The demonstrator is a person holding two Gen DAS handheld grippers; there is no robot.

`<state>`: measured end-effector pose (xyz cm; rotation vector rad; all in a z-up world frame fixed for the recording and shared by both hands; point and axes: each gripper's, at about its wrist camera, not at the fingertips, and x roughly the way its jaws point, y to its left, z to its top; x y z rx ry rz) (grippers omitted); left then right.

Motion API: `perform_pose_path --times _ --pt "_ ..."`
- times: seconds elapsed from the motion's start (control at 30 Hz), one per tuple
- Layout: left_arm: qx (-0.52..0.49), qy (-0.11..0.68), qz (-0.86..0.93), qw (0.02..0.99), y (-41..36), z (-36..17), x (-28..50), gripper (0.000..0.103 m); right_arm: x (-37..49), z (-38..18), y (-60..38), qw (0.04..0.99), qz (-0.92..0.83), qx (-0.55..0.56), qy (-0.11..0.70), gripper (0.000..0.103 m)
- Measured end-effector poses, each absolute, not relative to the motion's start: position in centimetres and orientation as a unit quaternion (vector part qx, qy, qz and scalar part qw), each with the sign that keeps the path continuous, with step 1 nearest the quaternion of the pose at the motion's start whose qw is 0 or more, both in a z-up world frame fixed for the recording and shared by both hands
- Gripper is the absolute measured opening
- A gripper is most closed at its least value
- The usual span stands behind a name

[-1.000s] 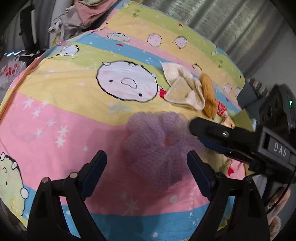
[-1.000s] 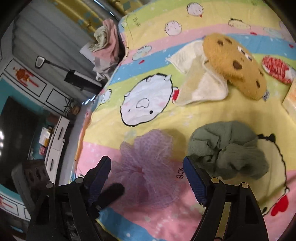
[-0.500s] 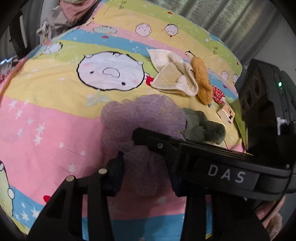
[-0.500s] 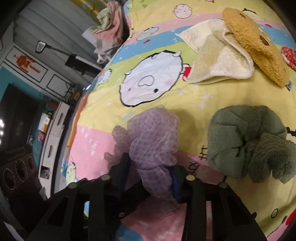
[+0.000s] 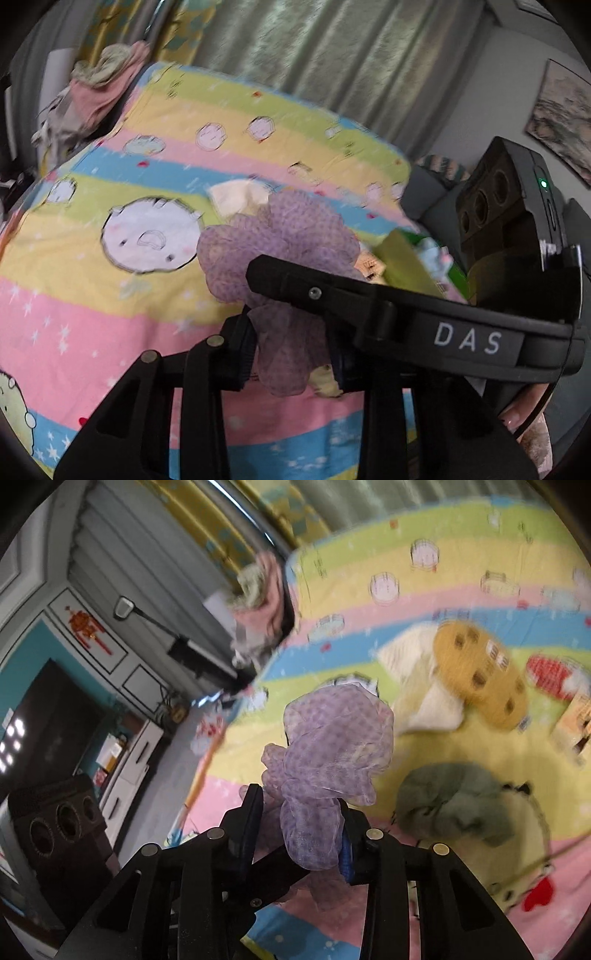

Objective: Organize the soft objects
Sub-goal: 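Carry the purple mesh pouf with the right gripper into the box and release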

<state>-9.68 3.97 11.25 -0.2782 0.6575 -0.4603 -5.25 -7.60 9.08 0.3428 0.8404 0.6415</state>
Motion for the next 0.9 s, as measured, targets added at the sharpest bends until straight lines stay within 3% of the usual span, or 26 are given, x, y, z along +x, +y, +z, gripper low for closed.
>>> perform_pose_path --times 0.53,0.9 --pt "-0.03 0.25 -0.357 0.9 -13.0 17.7 -9.6 0.03 -11.5 16.5 -23.8 0.921 0.191 0.224 0.254 0.038" --pt "0.024 0.289 -0.42 0.86 -26.2 15.7 -8.4 0.03 -13.2 13.7 -36.8 0.917 0.038 0.322 0.233 0.038"
